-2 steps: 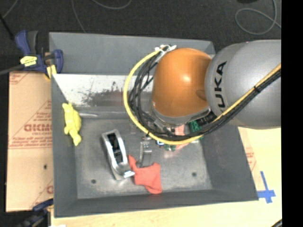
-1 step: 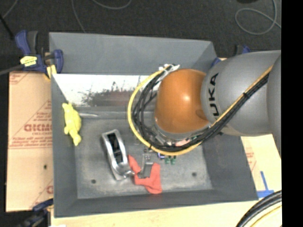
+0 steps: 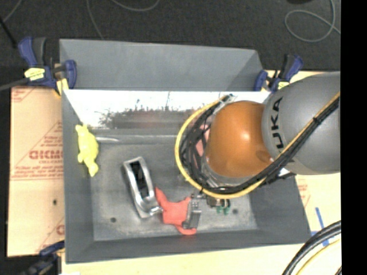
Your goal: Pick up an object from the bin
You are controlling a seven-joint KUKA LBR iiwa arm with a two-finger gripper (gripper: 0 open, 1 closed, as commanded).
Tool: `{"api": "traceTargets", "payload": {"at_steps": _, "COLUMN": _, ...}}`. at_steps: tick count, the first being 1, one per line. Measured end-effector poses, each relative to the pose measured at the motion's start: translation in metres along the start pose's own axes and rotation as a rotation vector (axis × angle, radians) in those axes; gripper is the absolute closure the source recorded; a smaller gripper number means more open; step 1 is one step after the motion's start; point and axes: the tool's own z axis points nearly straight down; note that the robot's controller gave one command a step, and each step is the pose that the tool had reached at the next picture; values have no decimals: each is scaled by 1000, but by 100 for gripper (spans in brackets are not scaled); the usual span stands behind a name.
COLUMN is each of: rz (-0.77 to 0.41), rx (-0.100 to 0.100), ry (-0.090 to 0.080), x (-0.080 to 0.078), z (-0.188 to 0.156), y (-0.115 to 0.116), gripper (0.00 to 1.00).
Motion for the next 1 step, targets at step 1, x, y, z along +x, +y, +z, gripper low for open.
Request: {"api": "traceTargets", "payload": {"at_steps": 1, "rz": -57, "rx": -2, "ry": -6, "x": 4, "z": 20, "y": 1, "gripper": 0}}
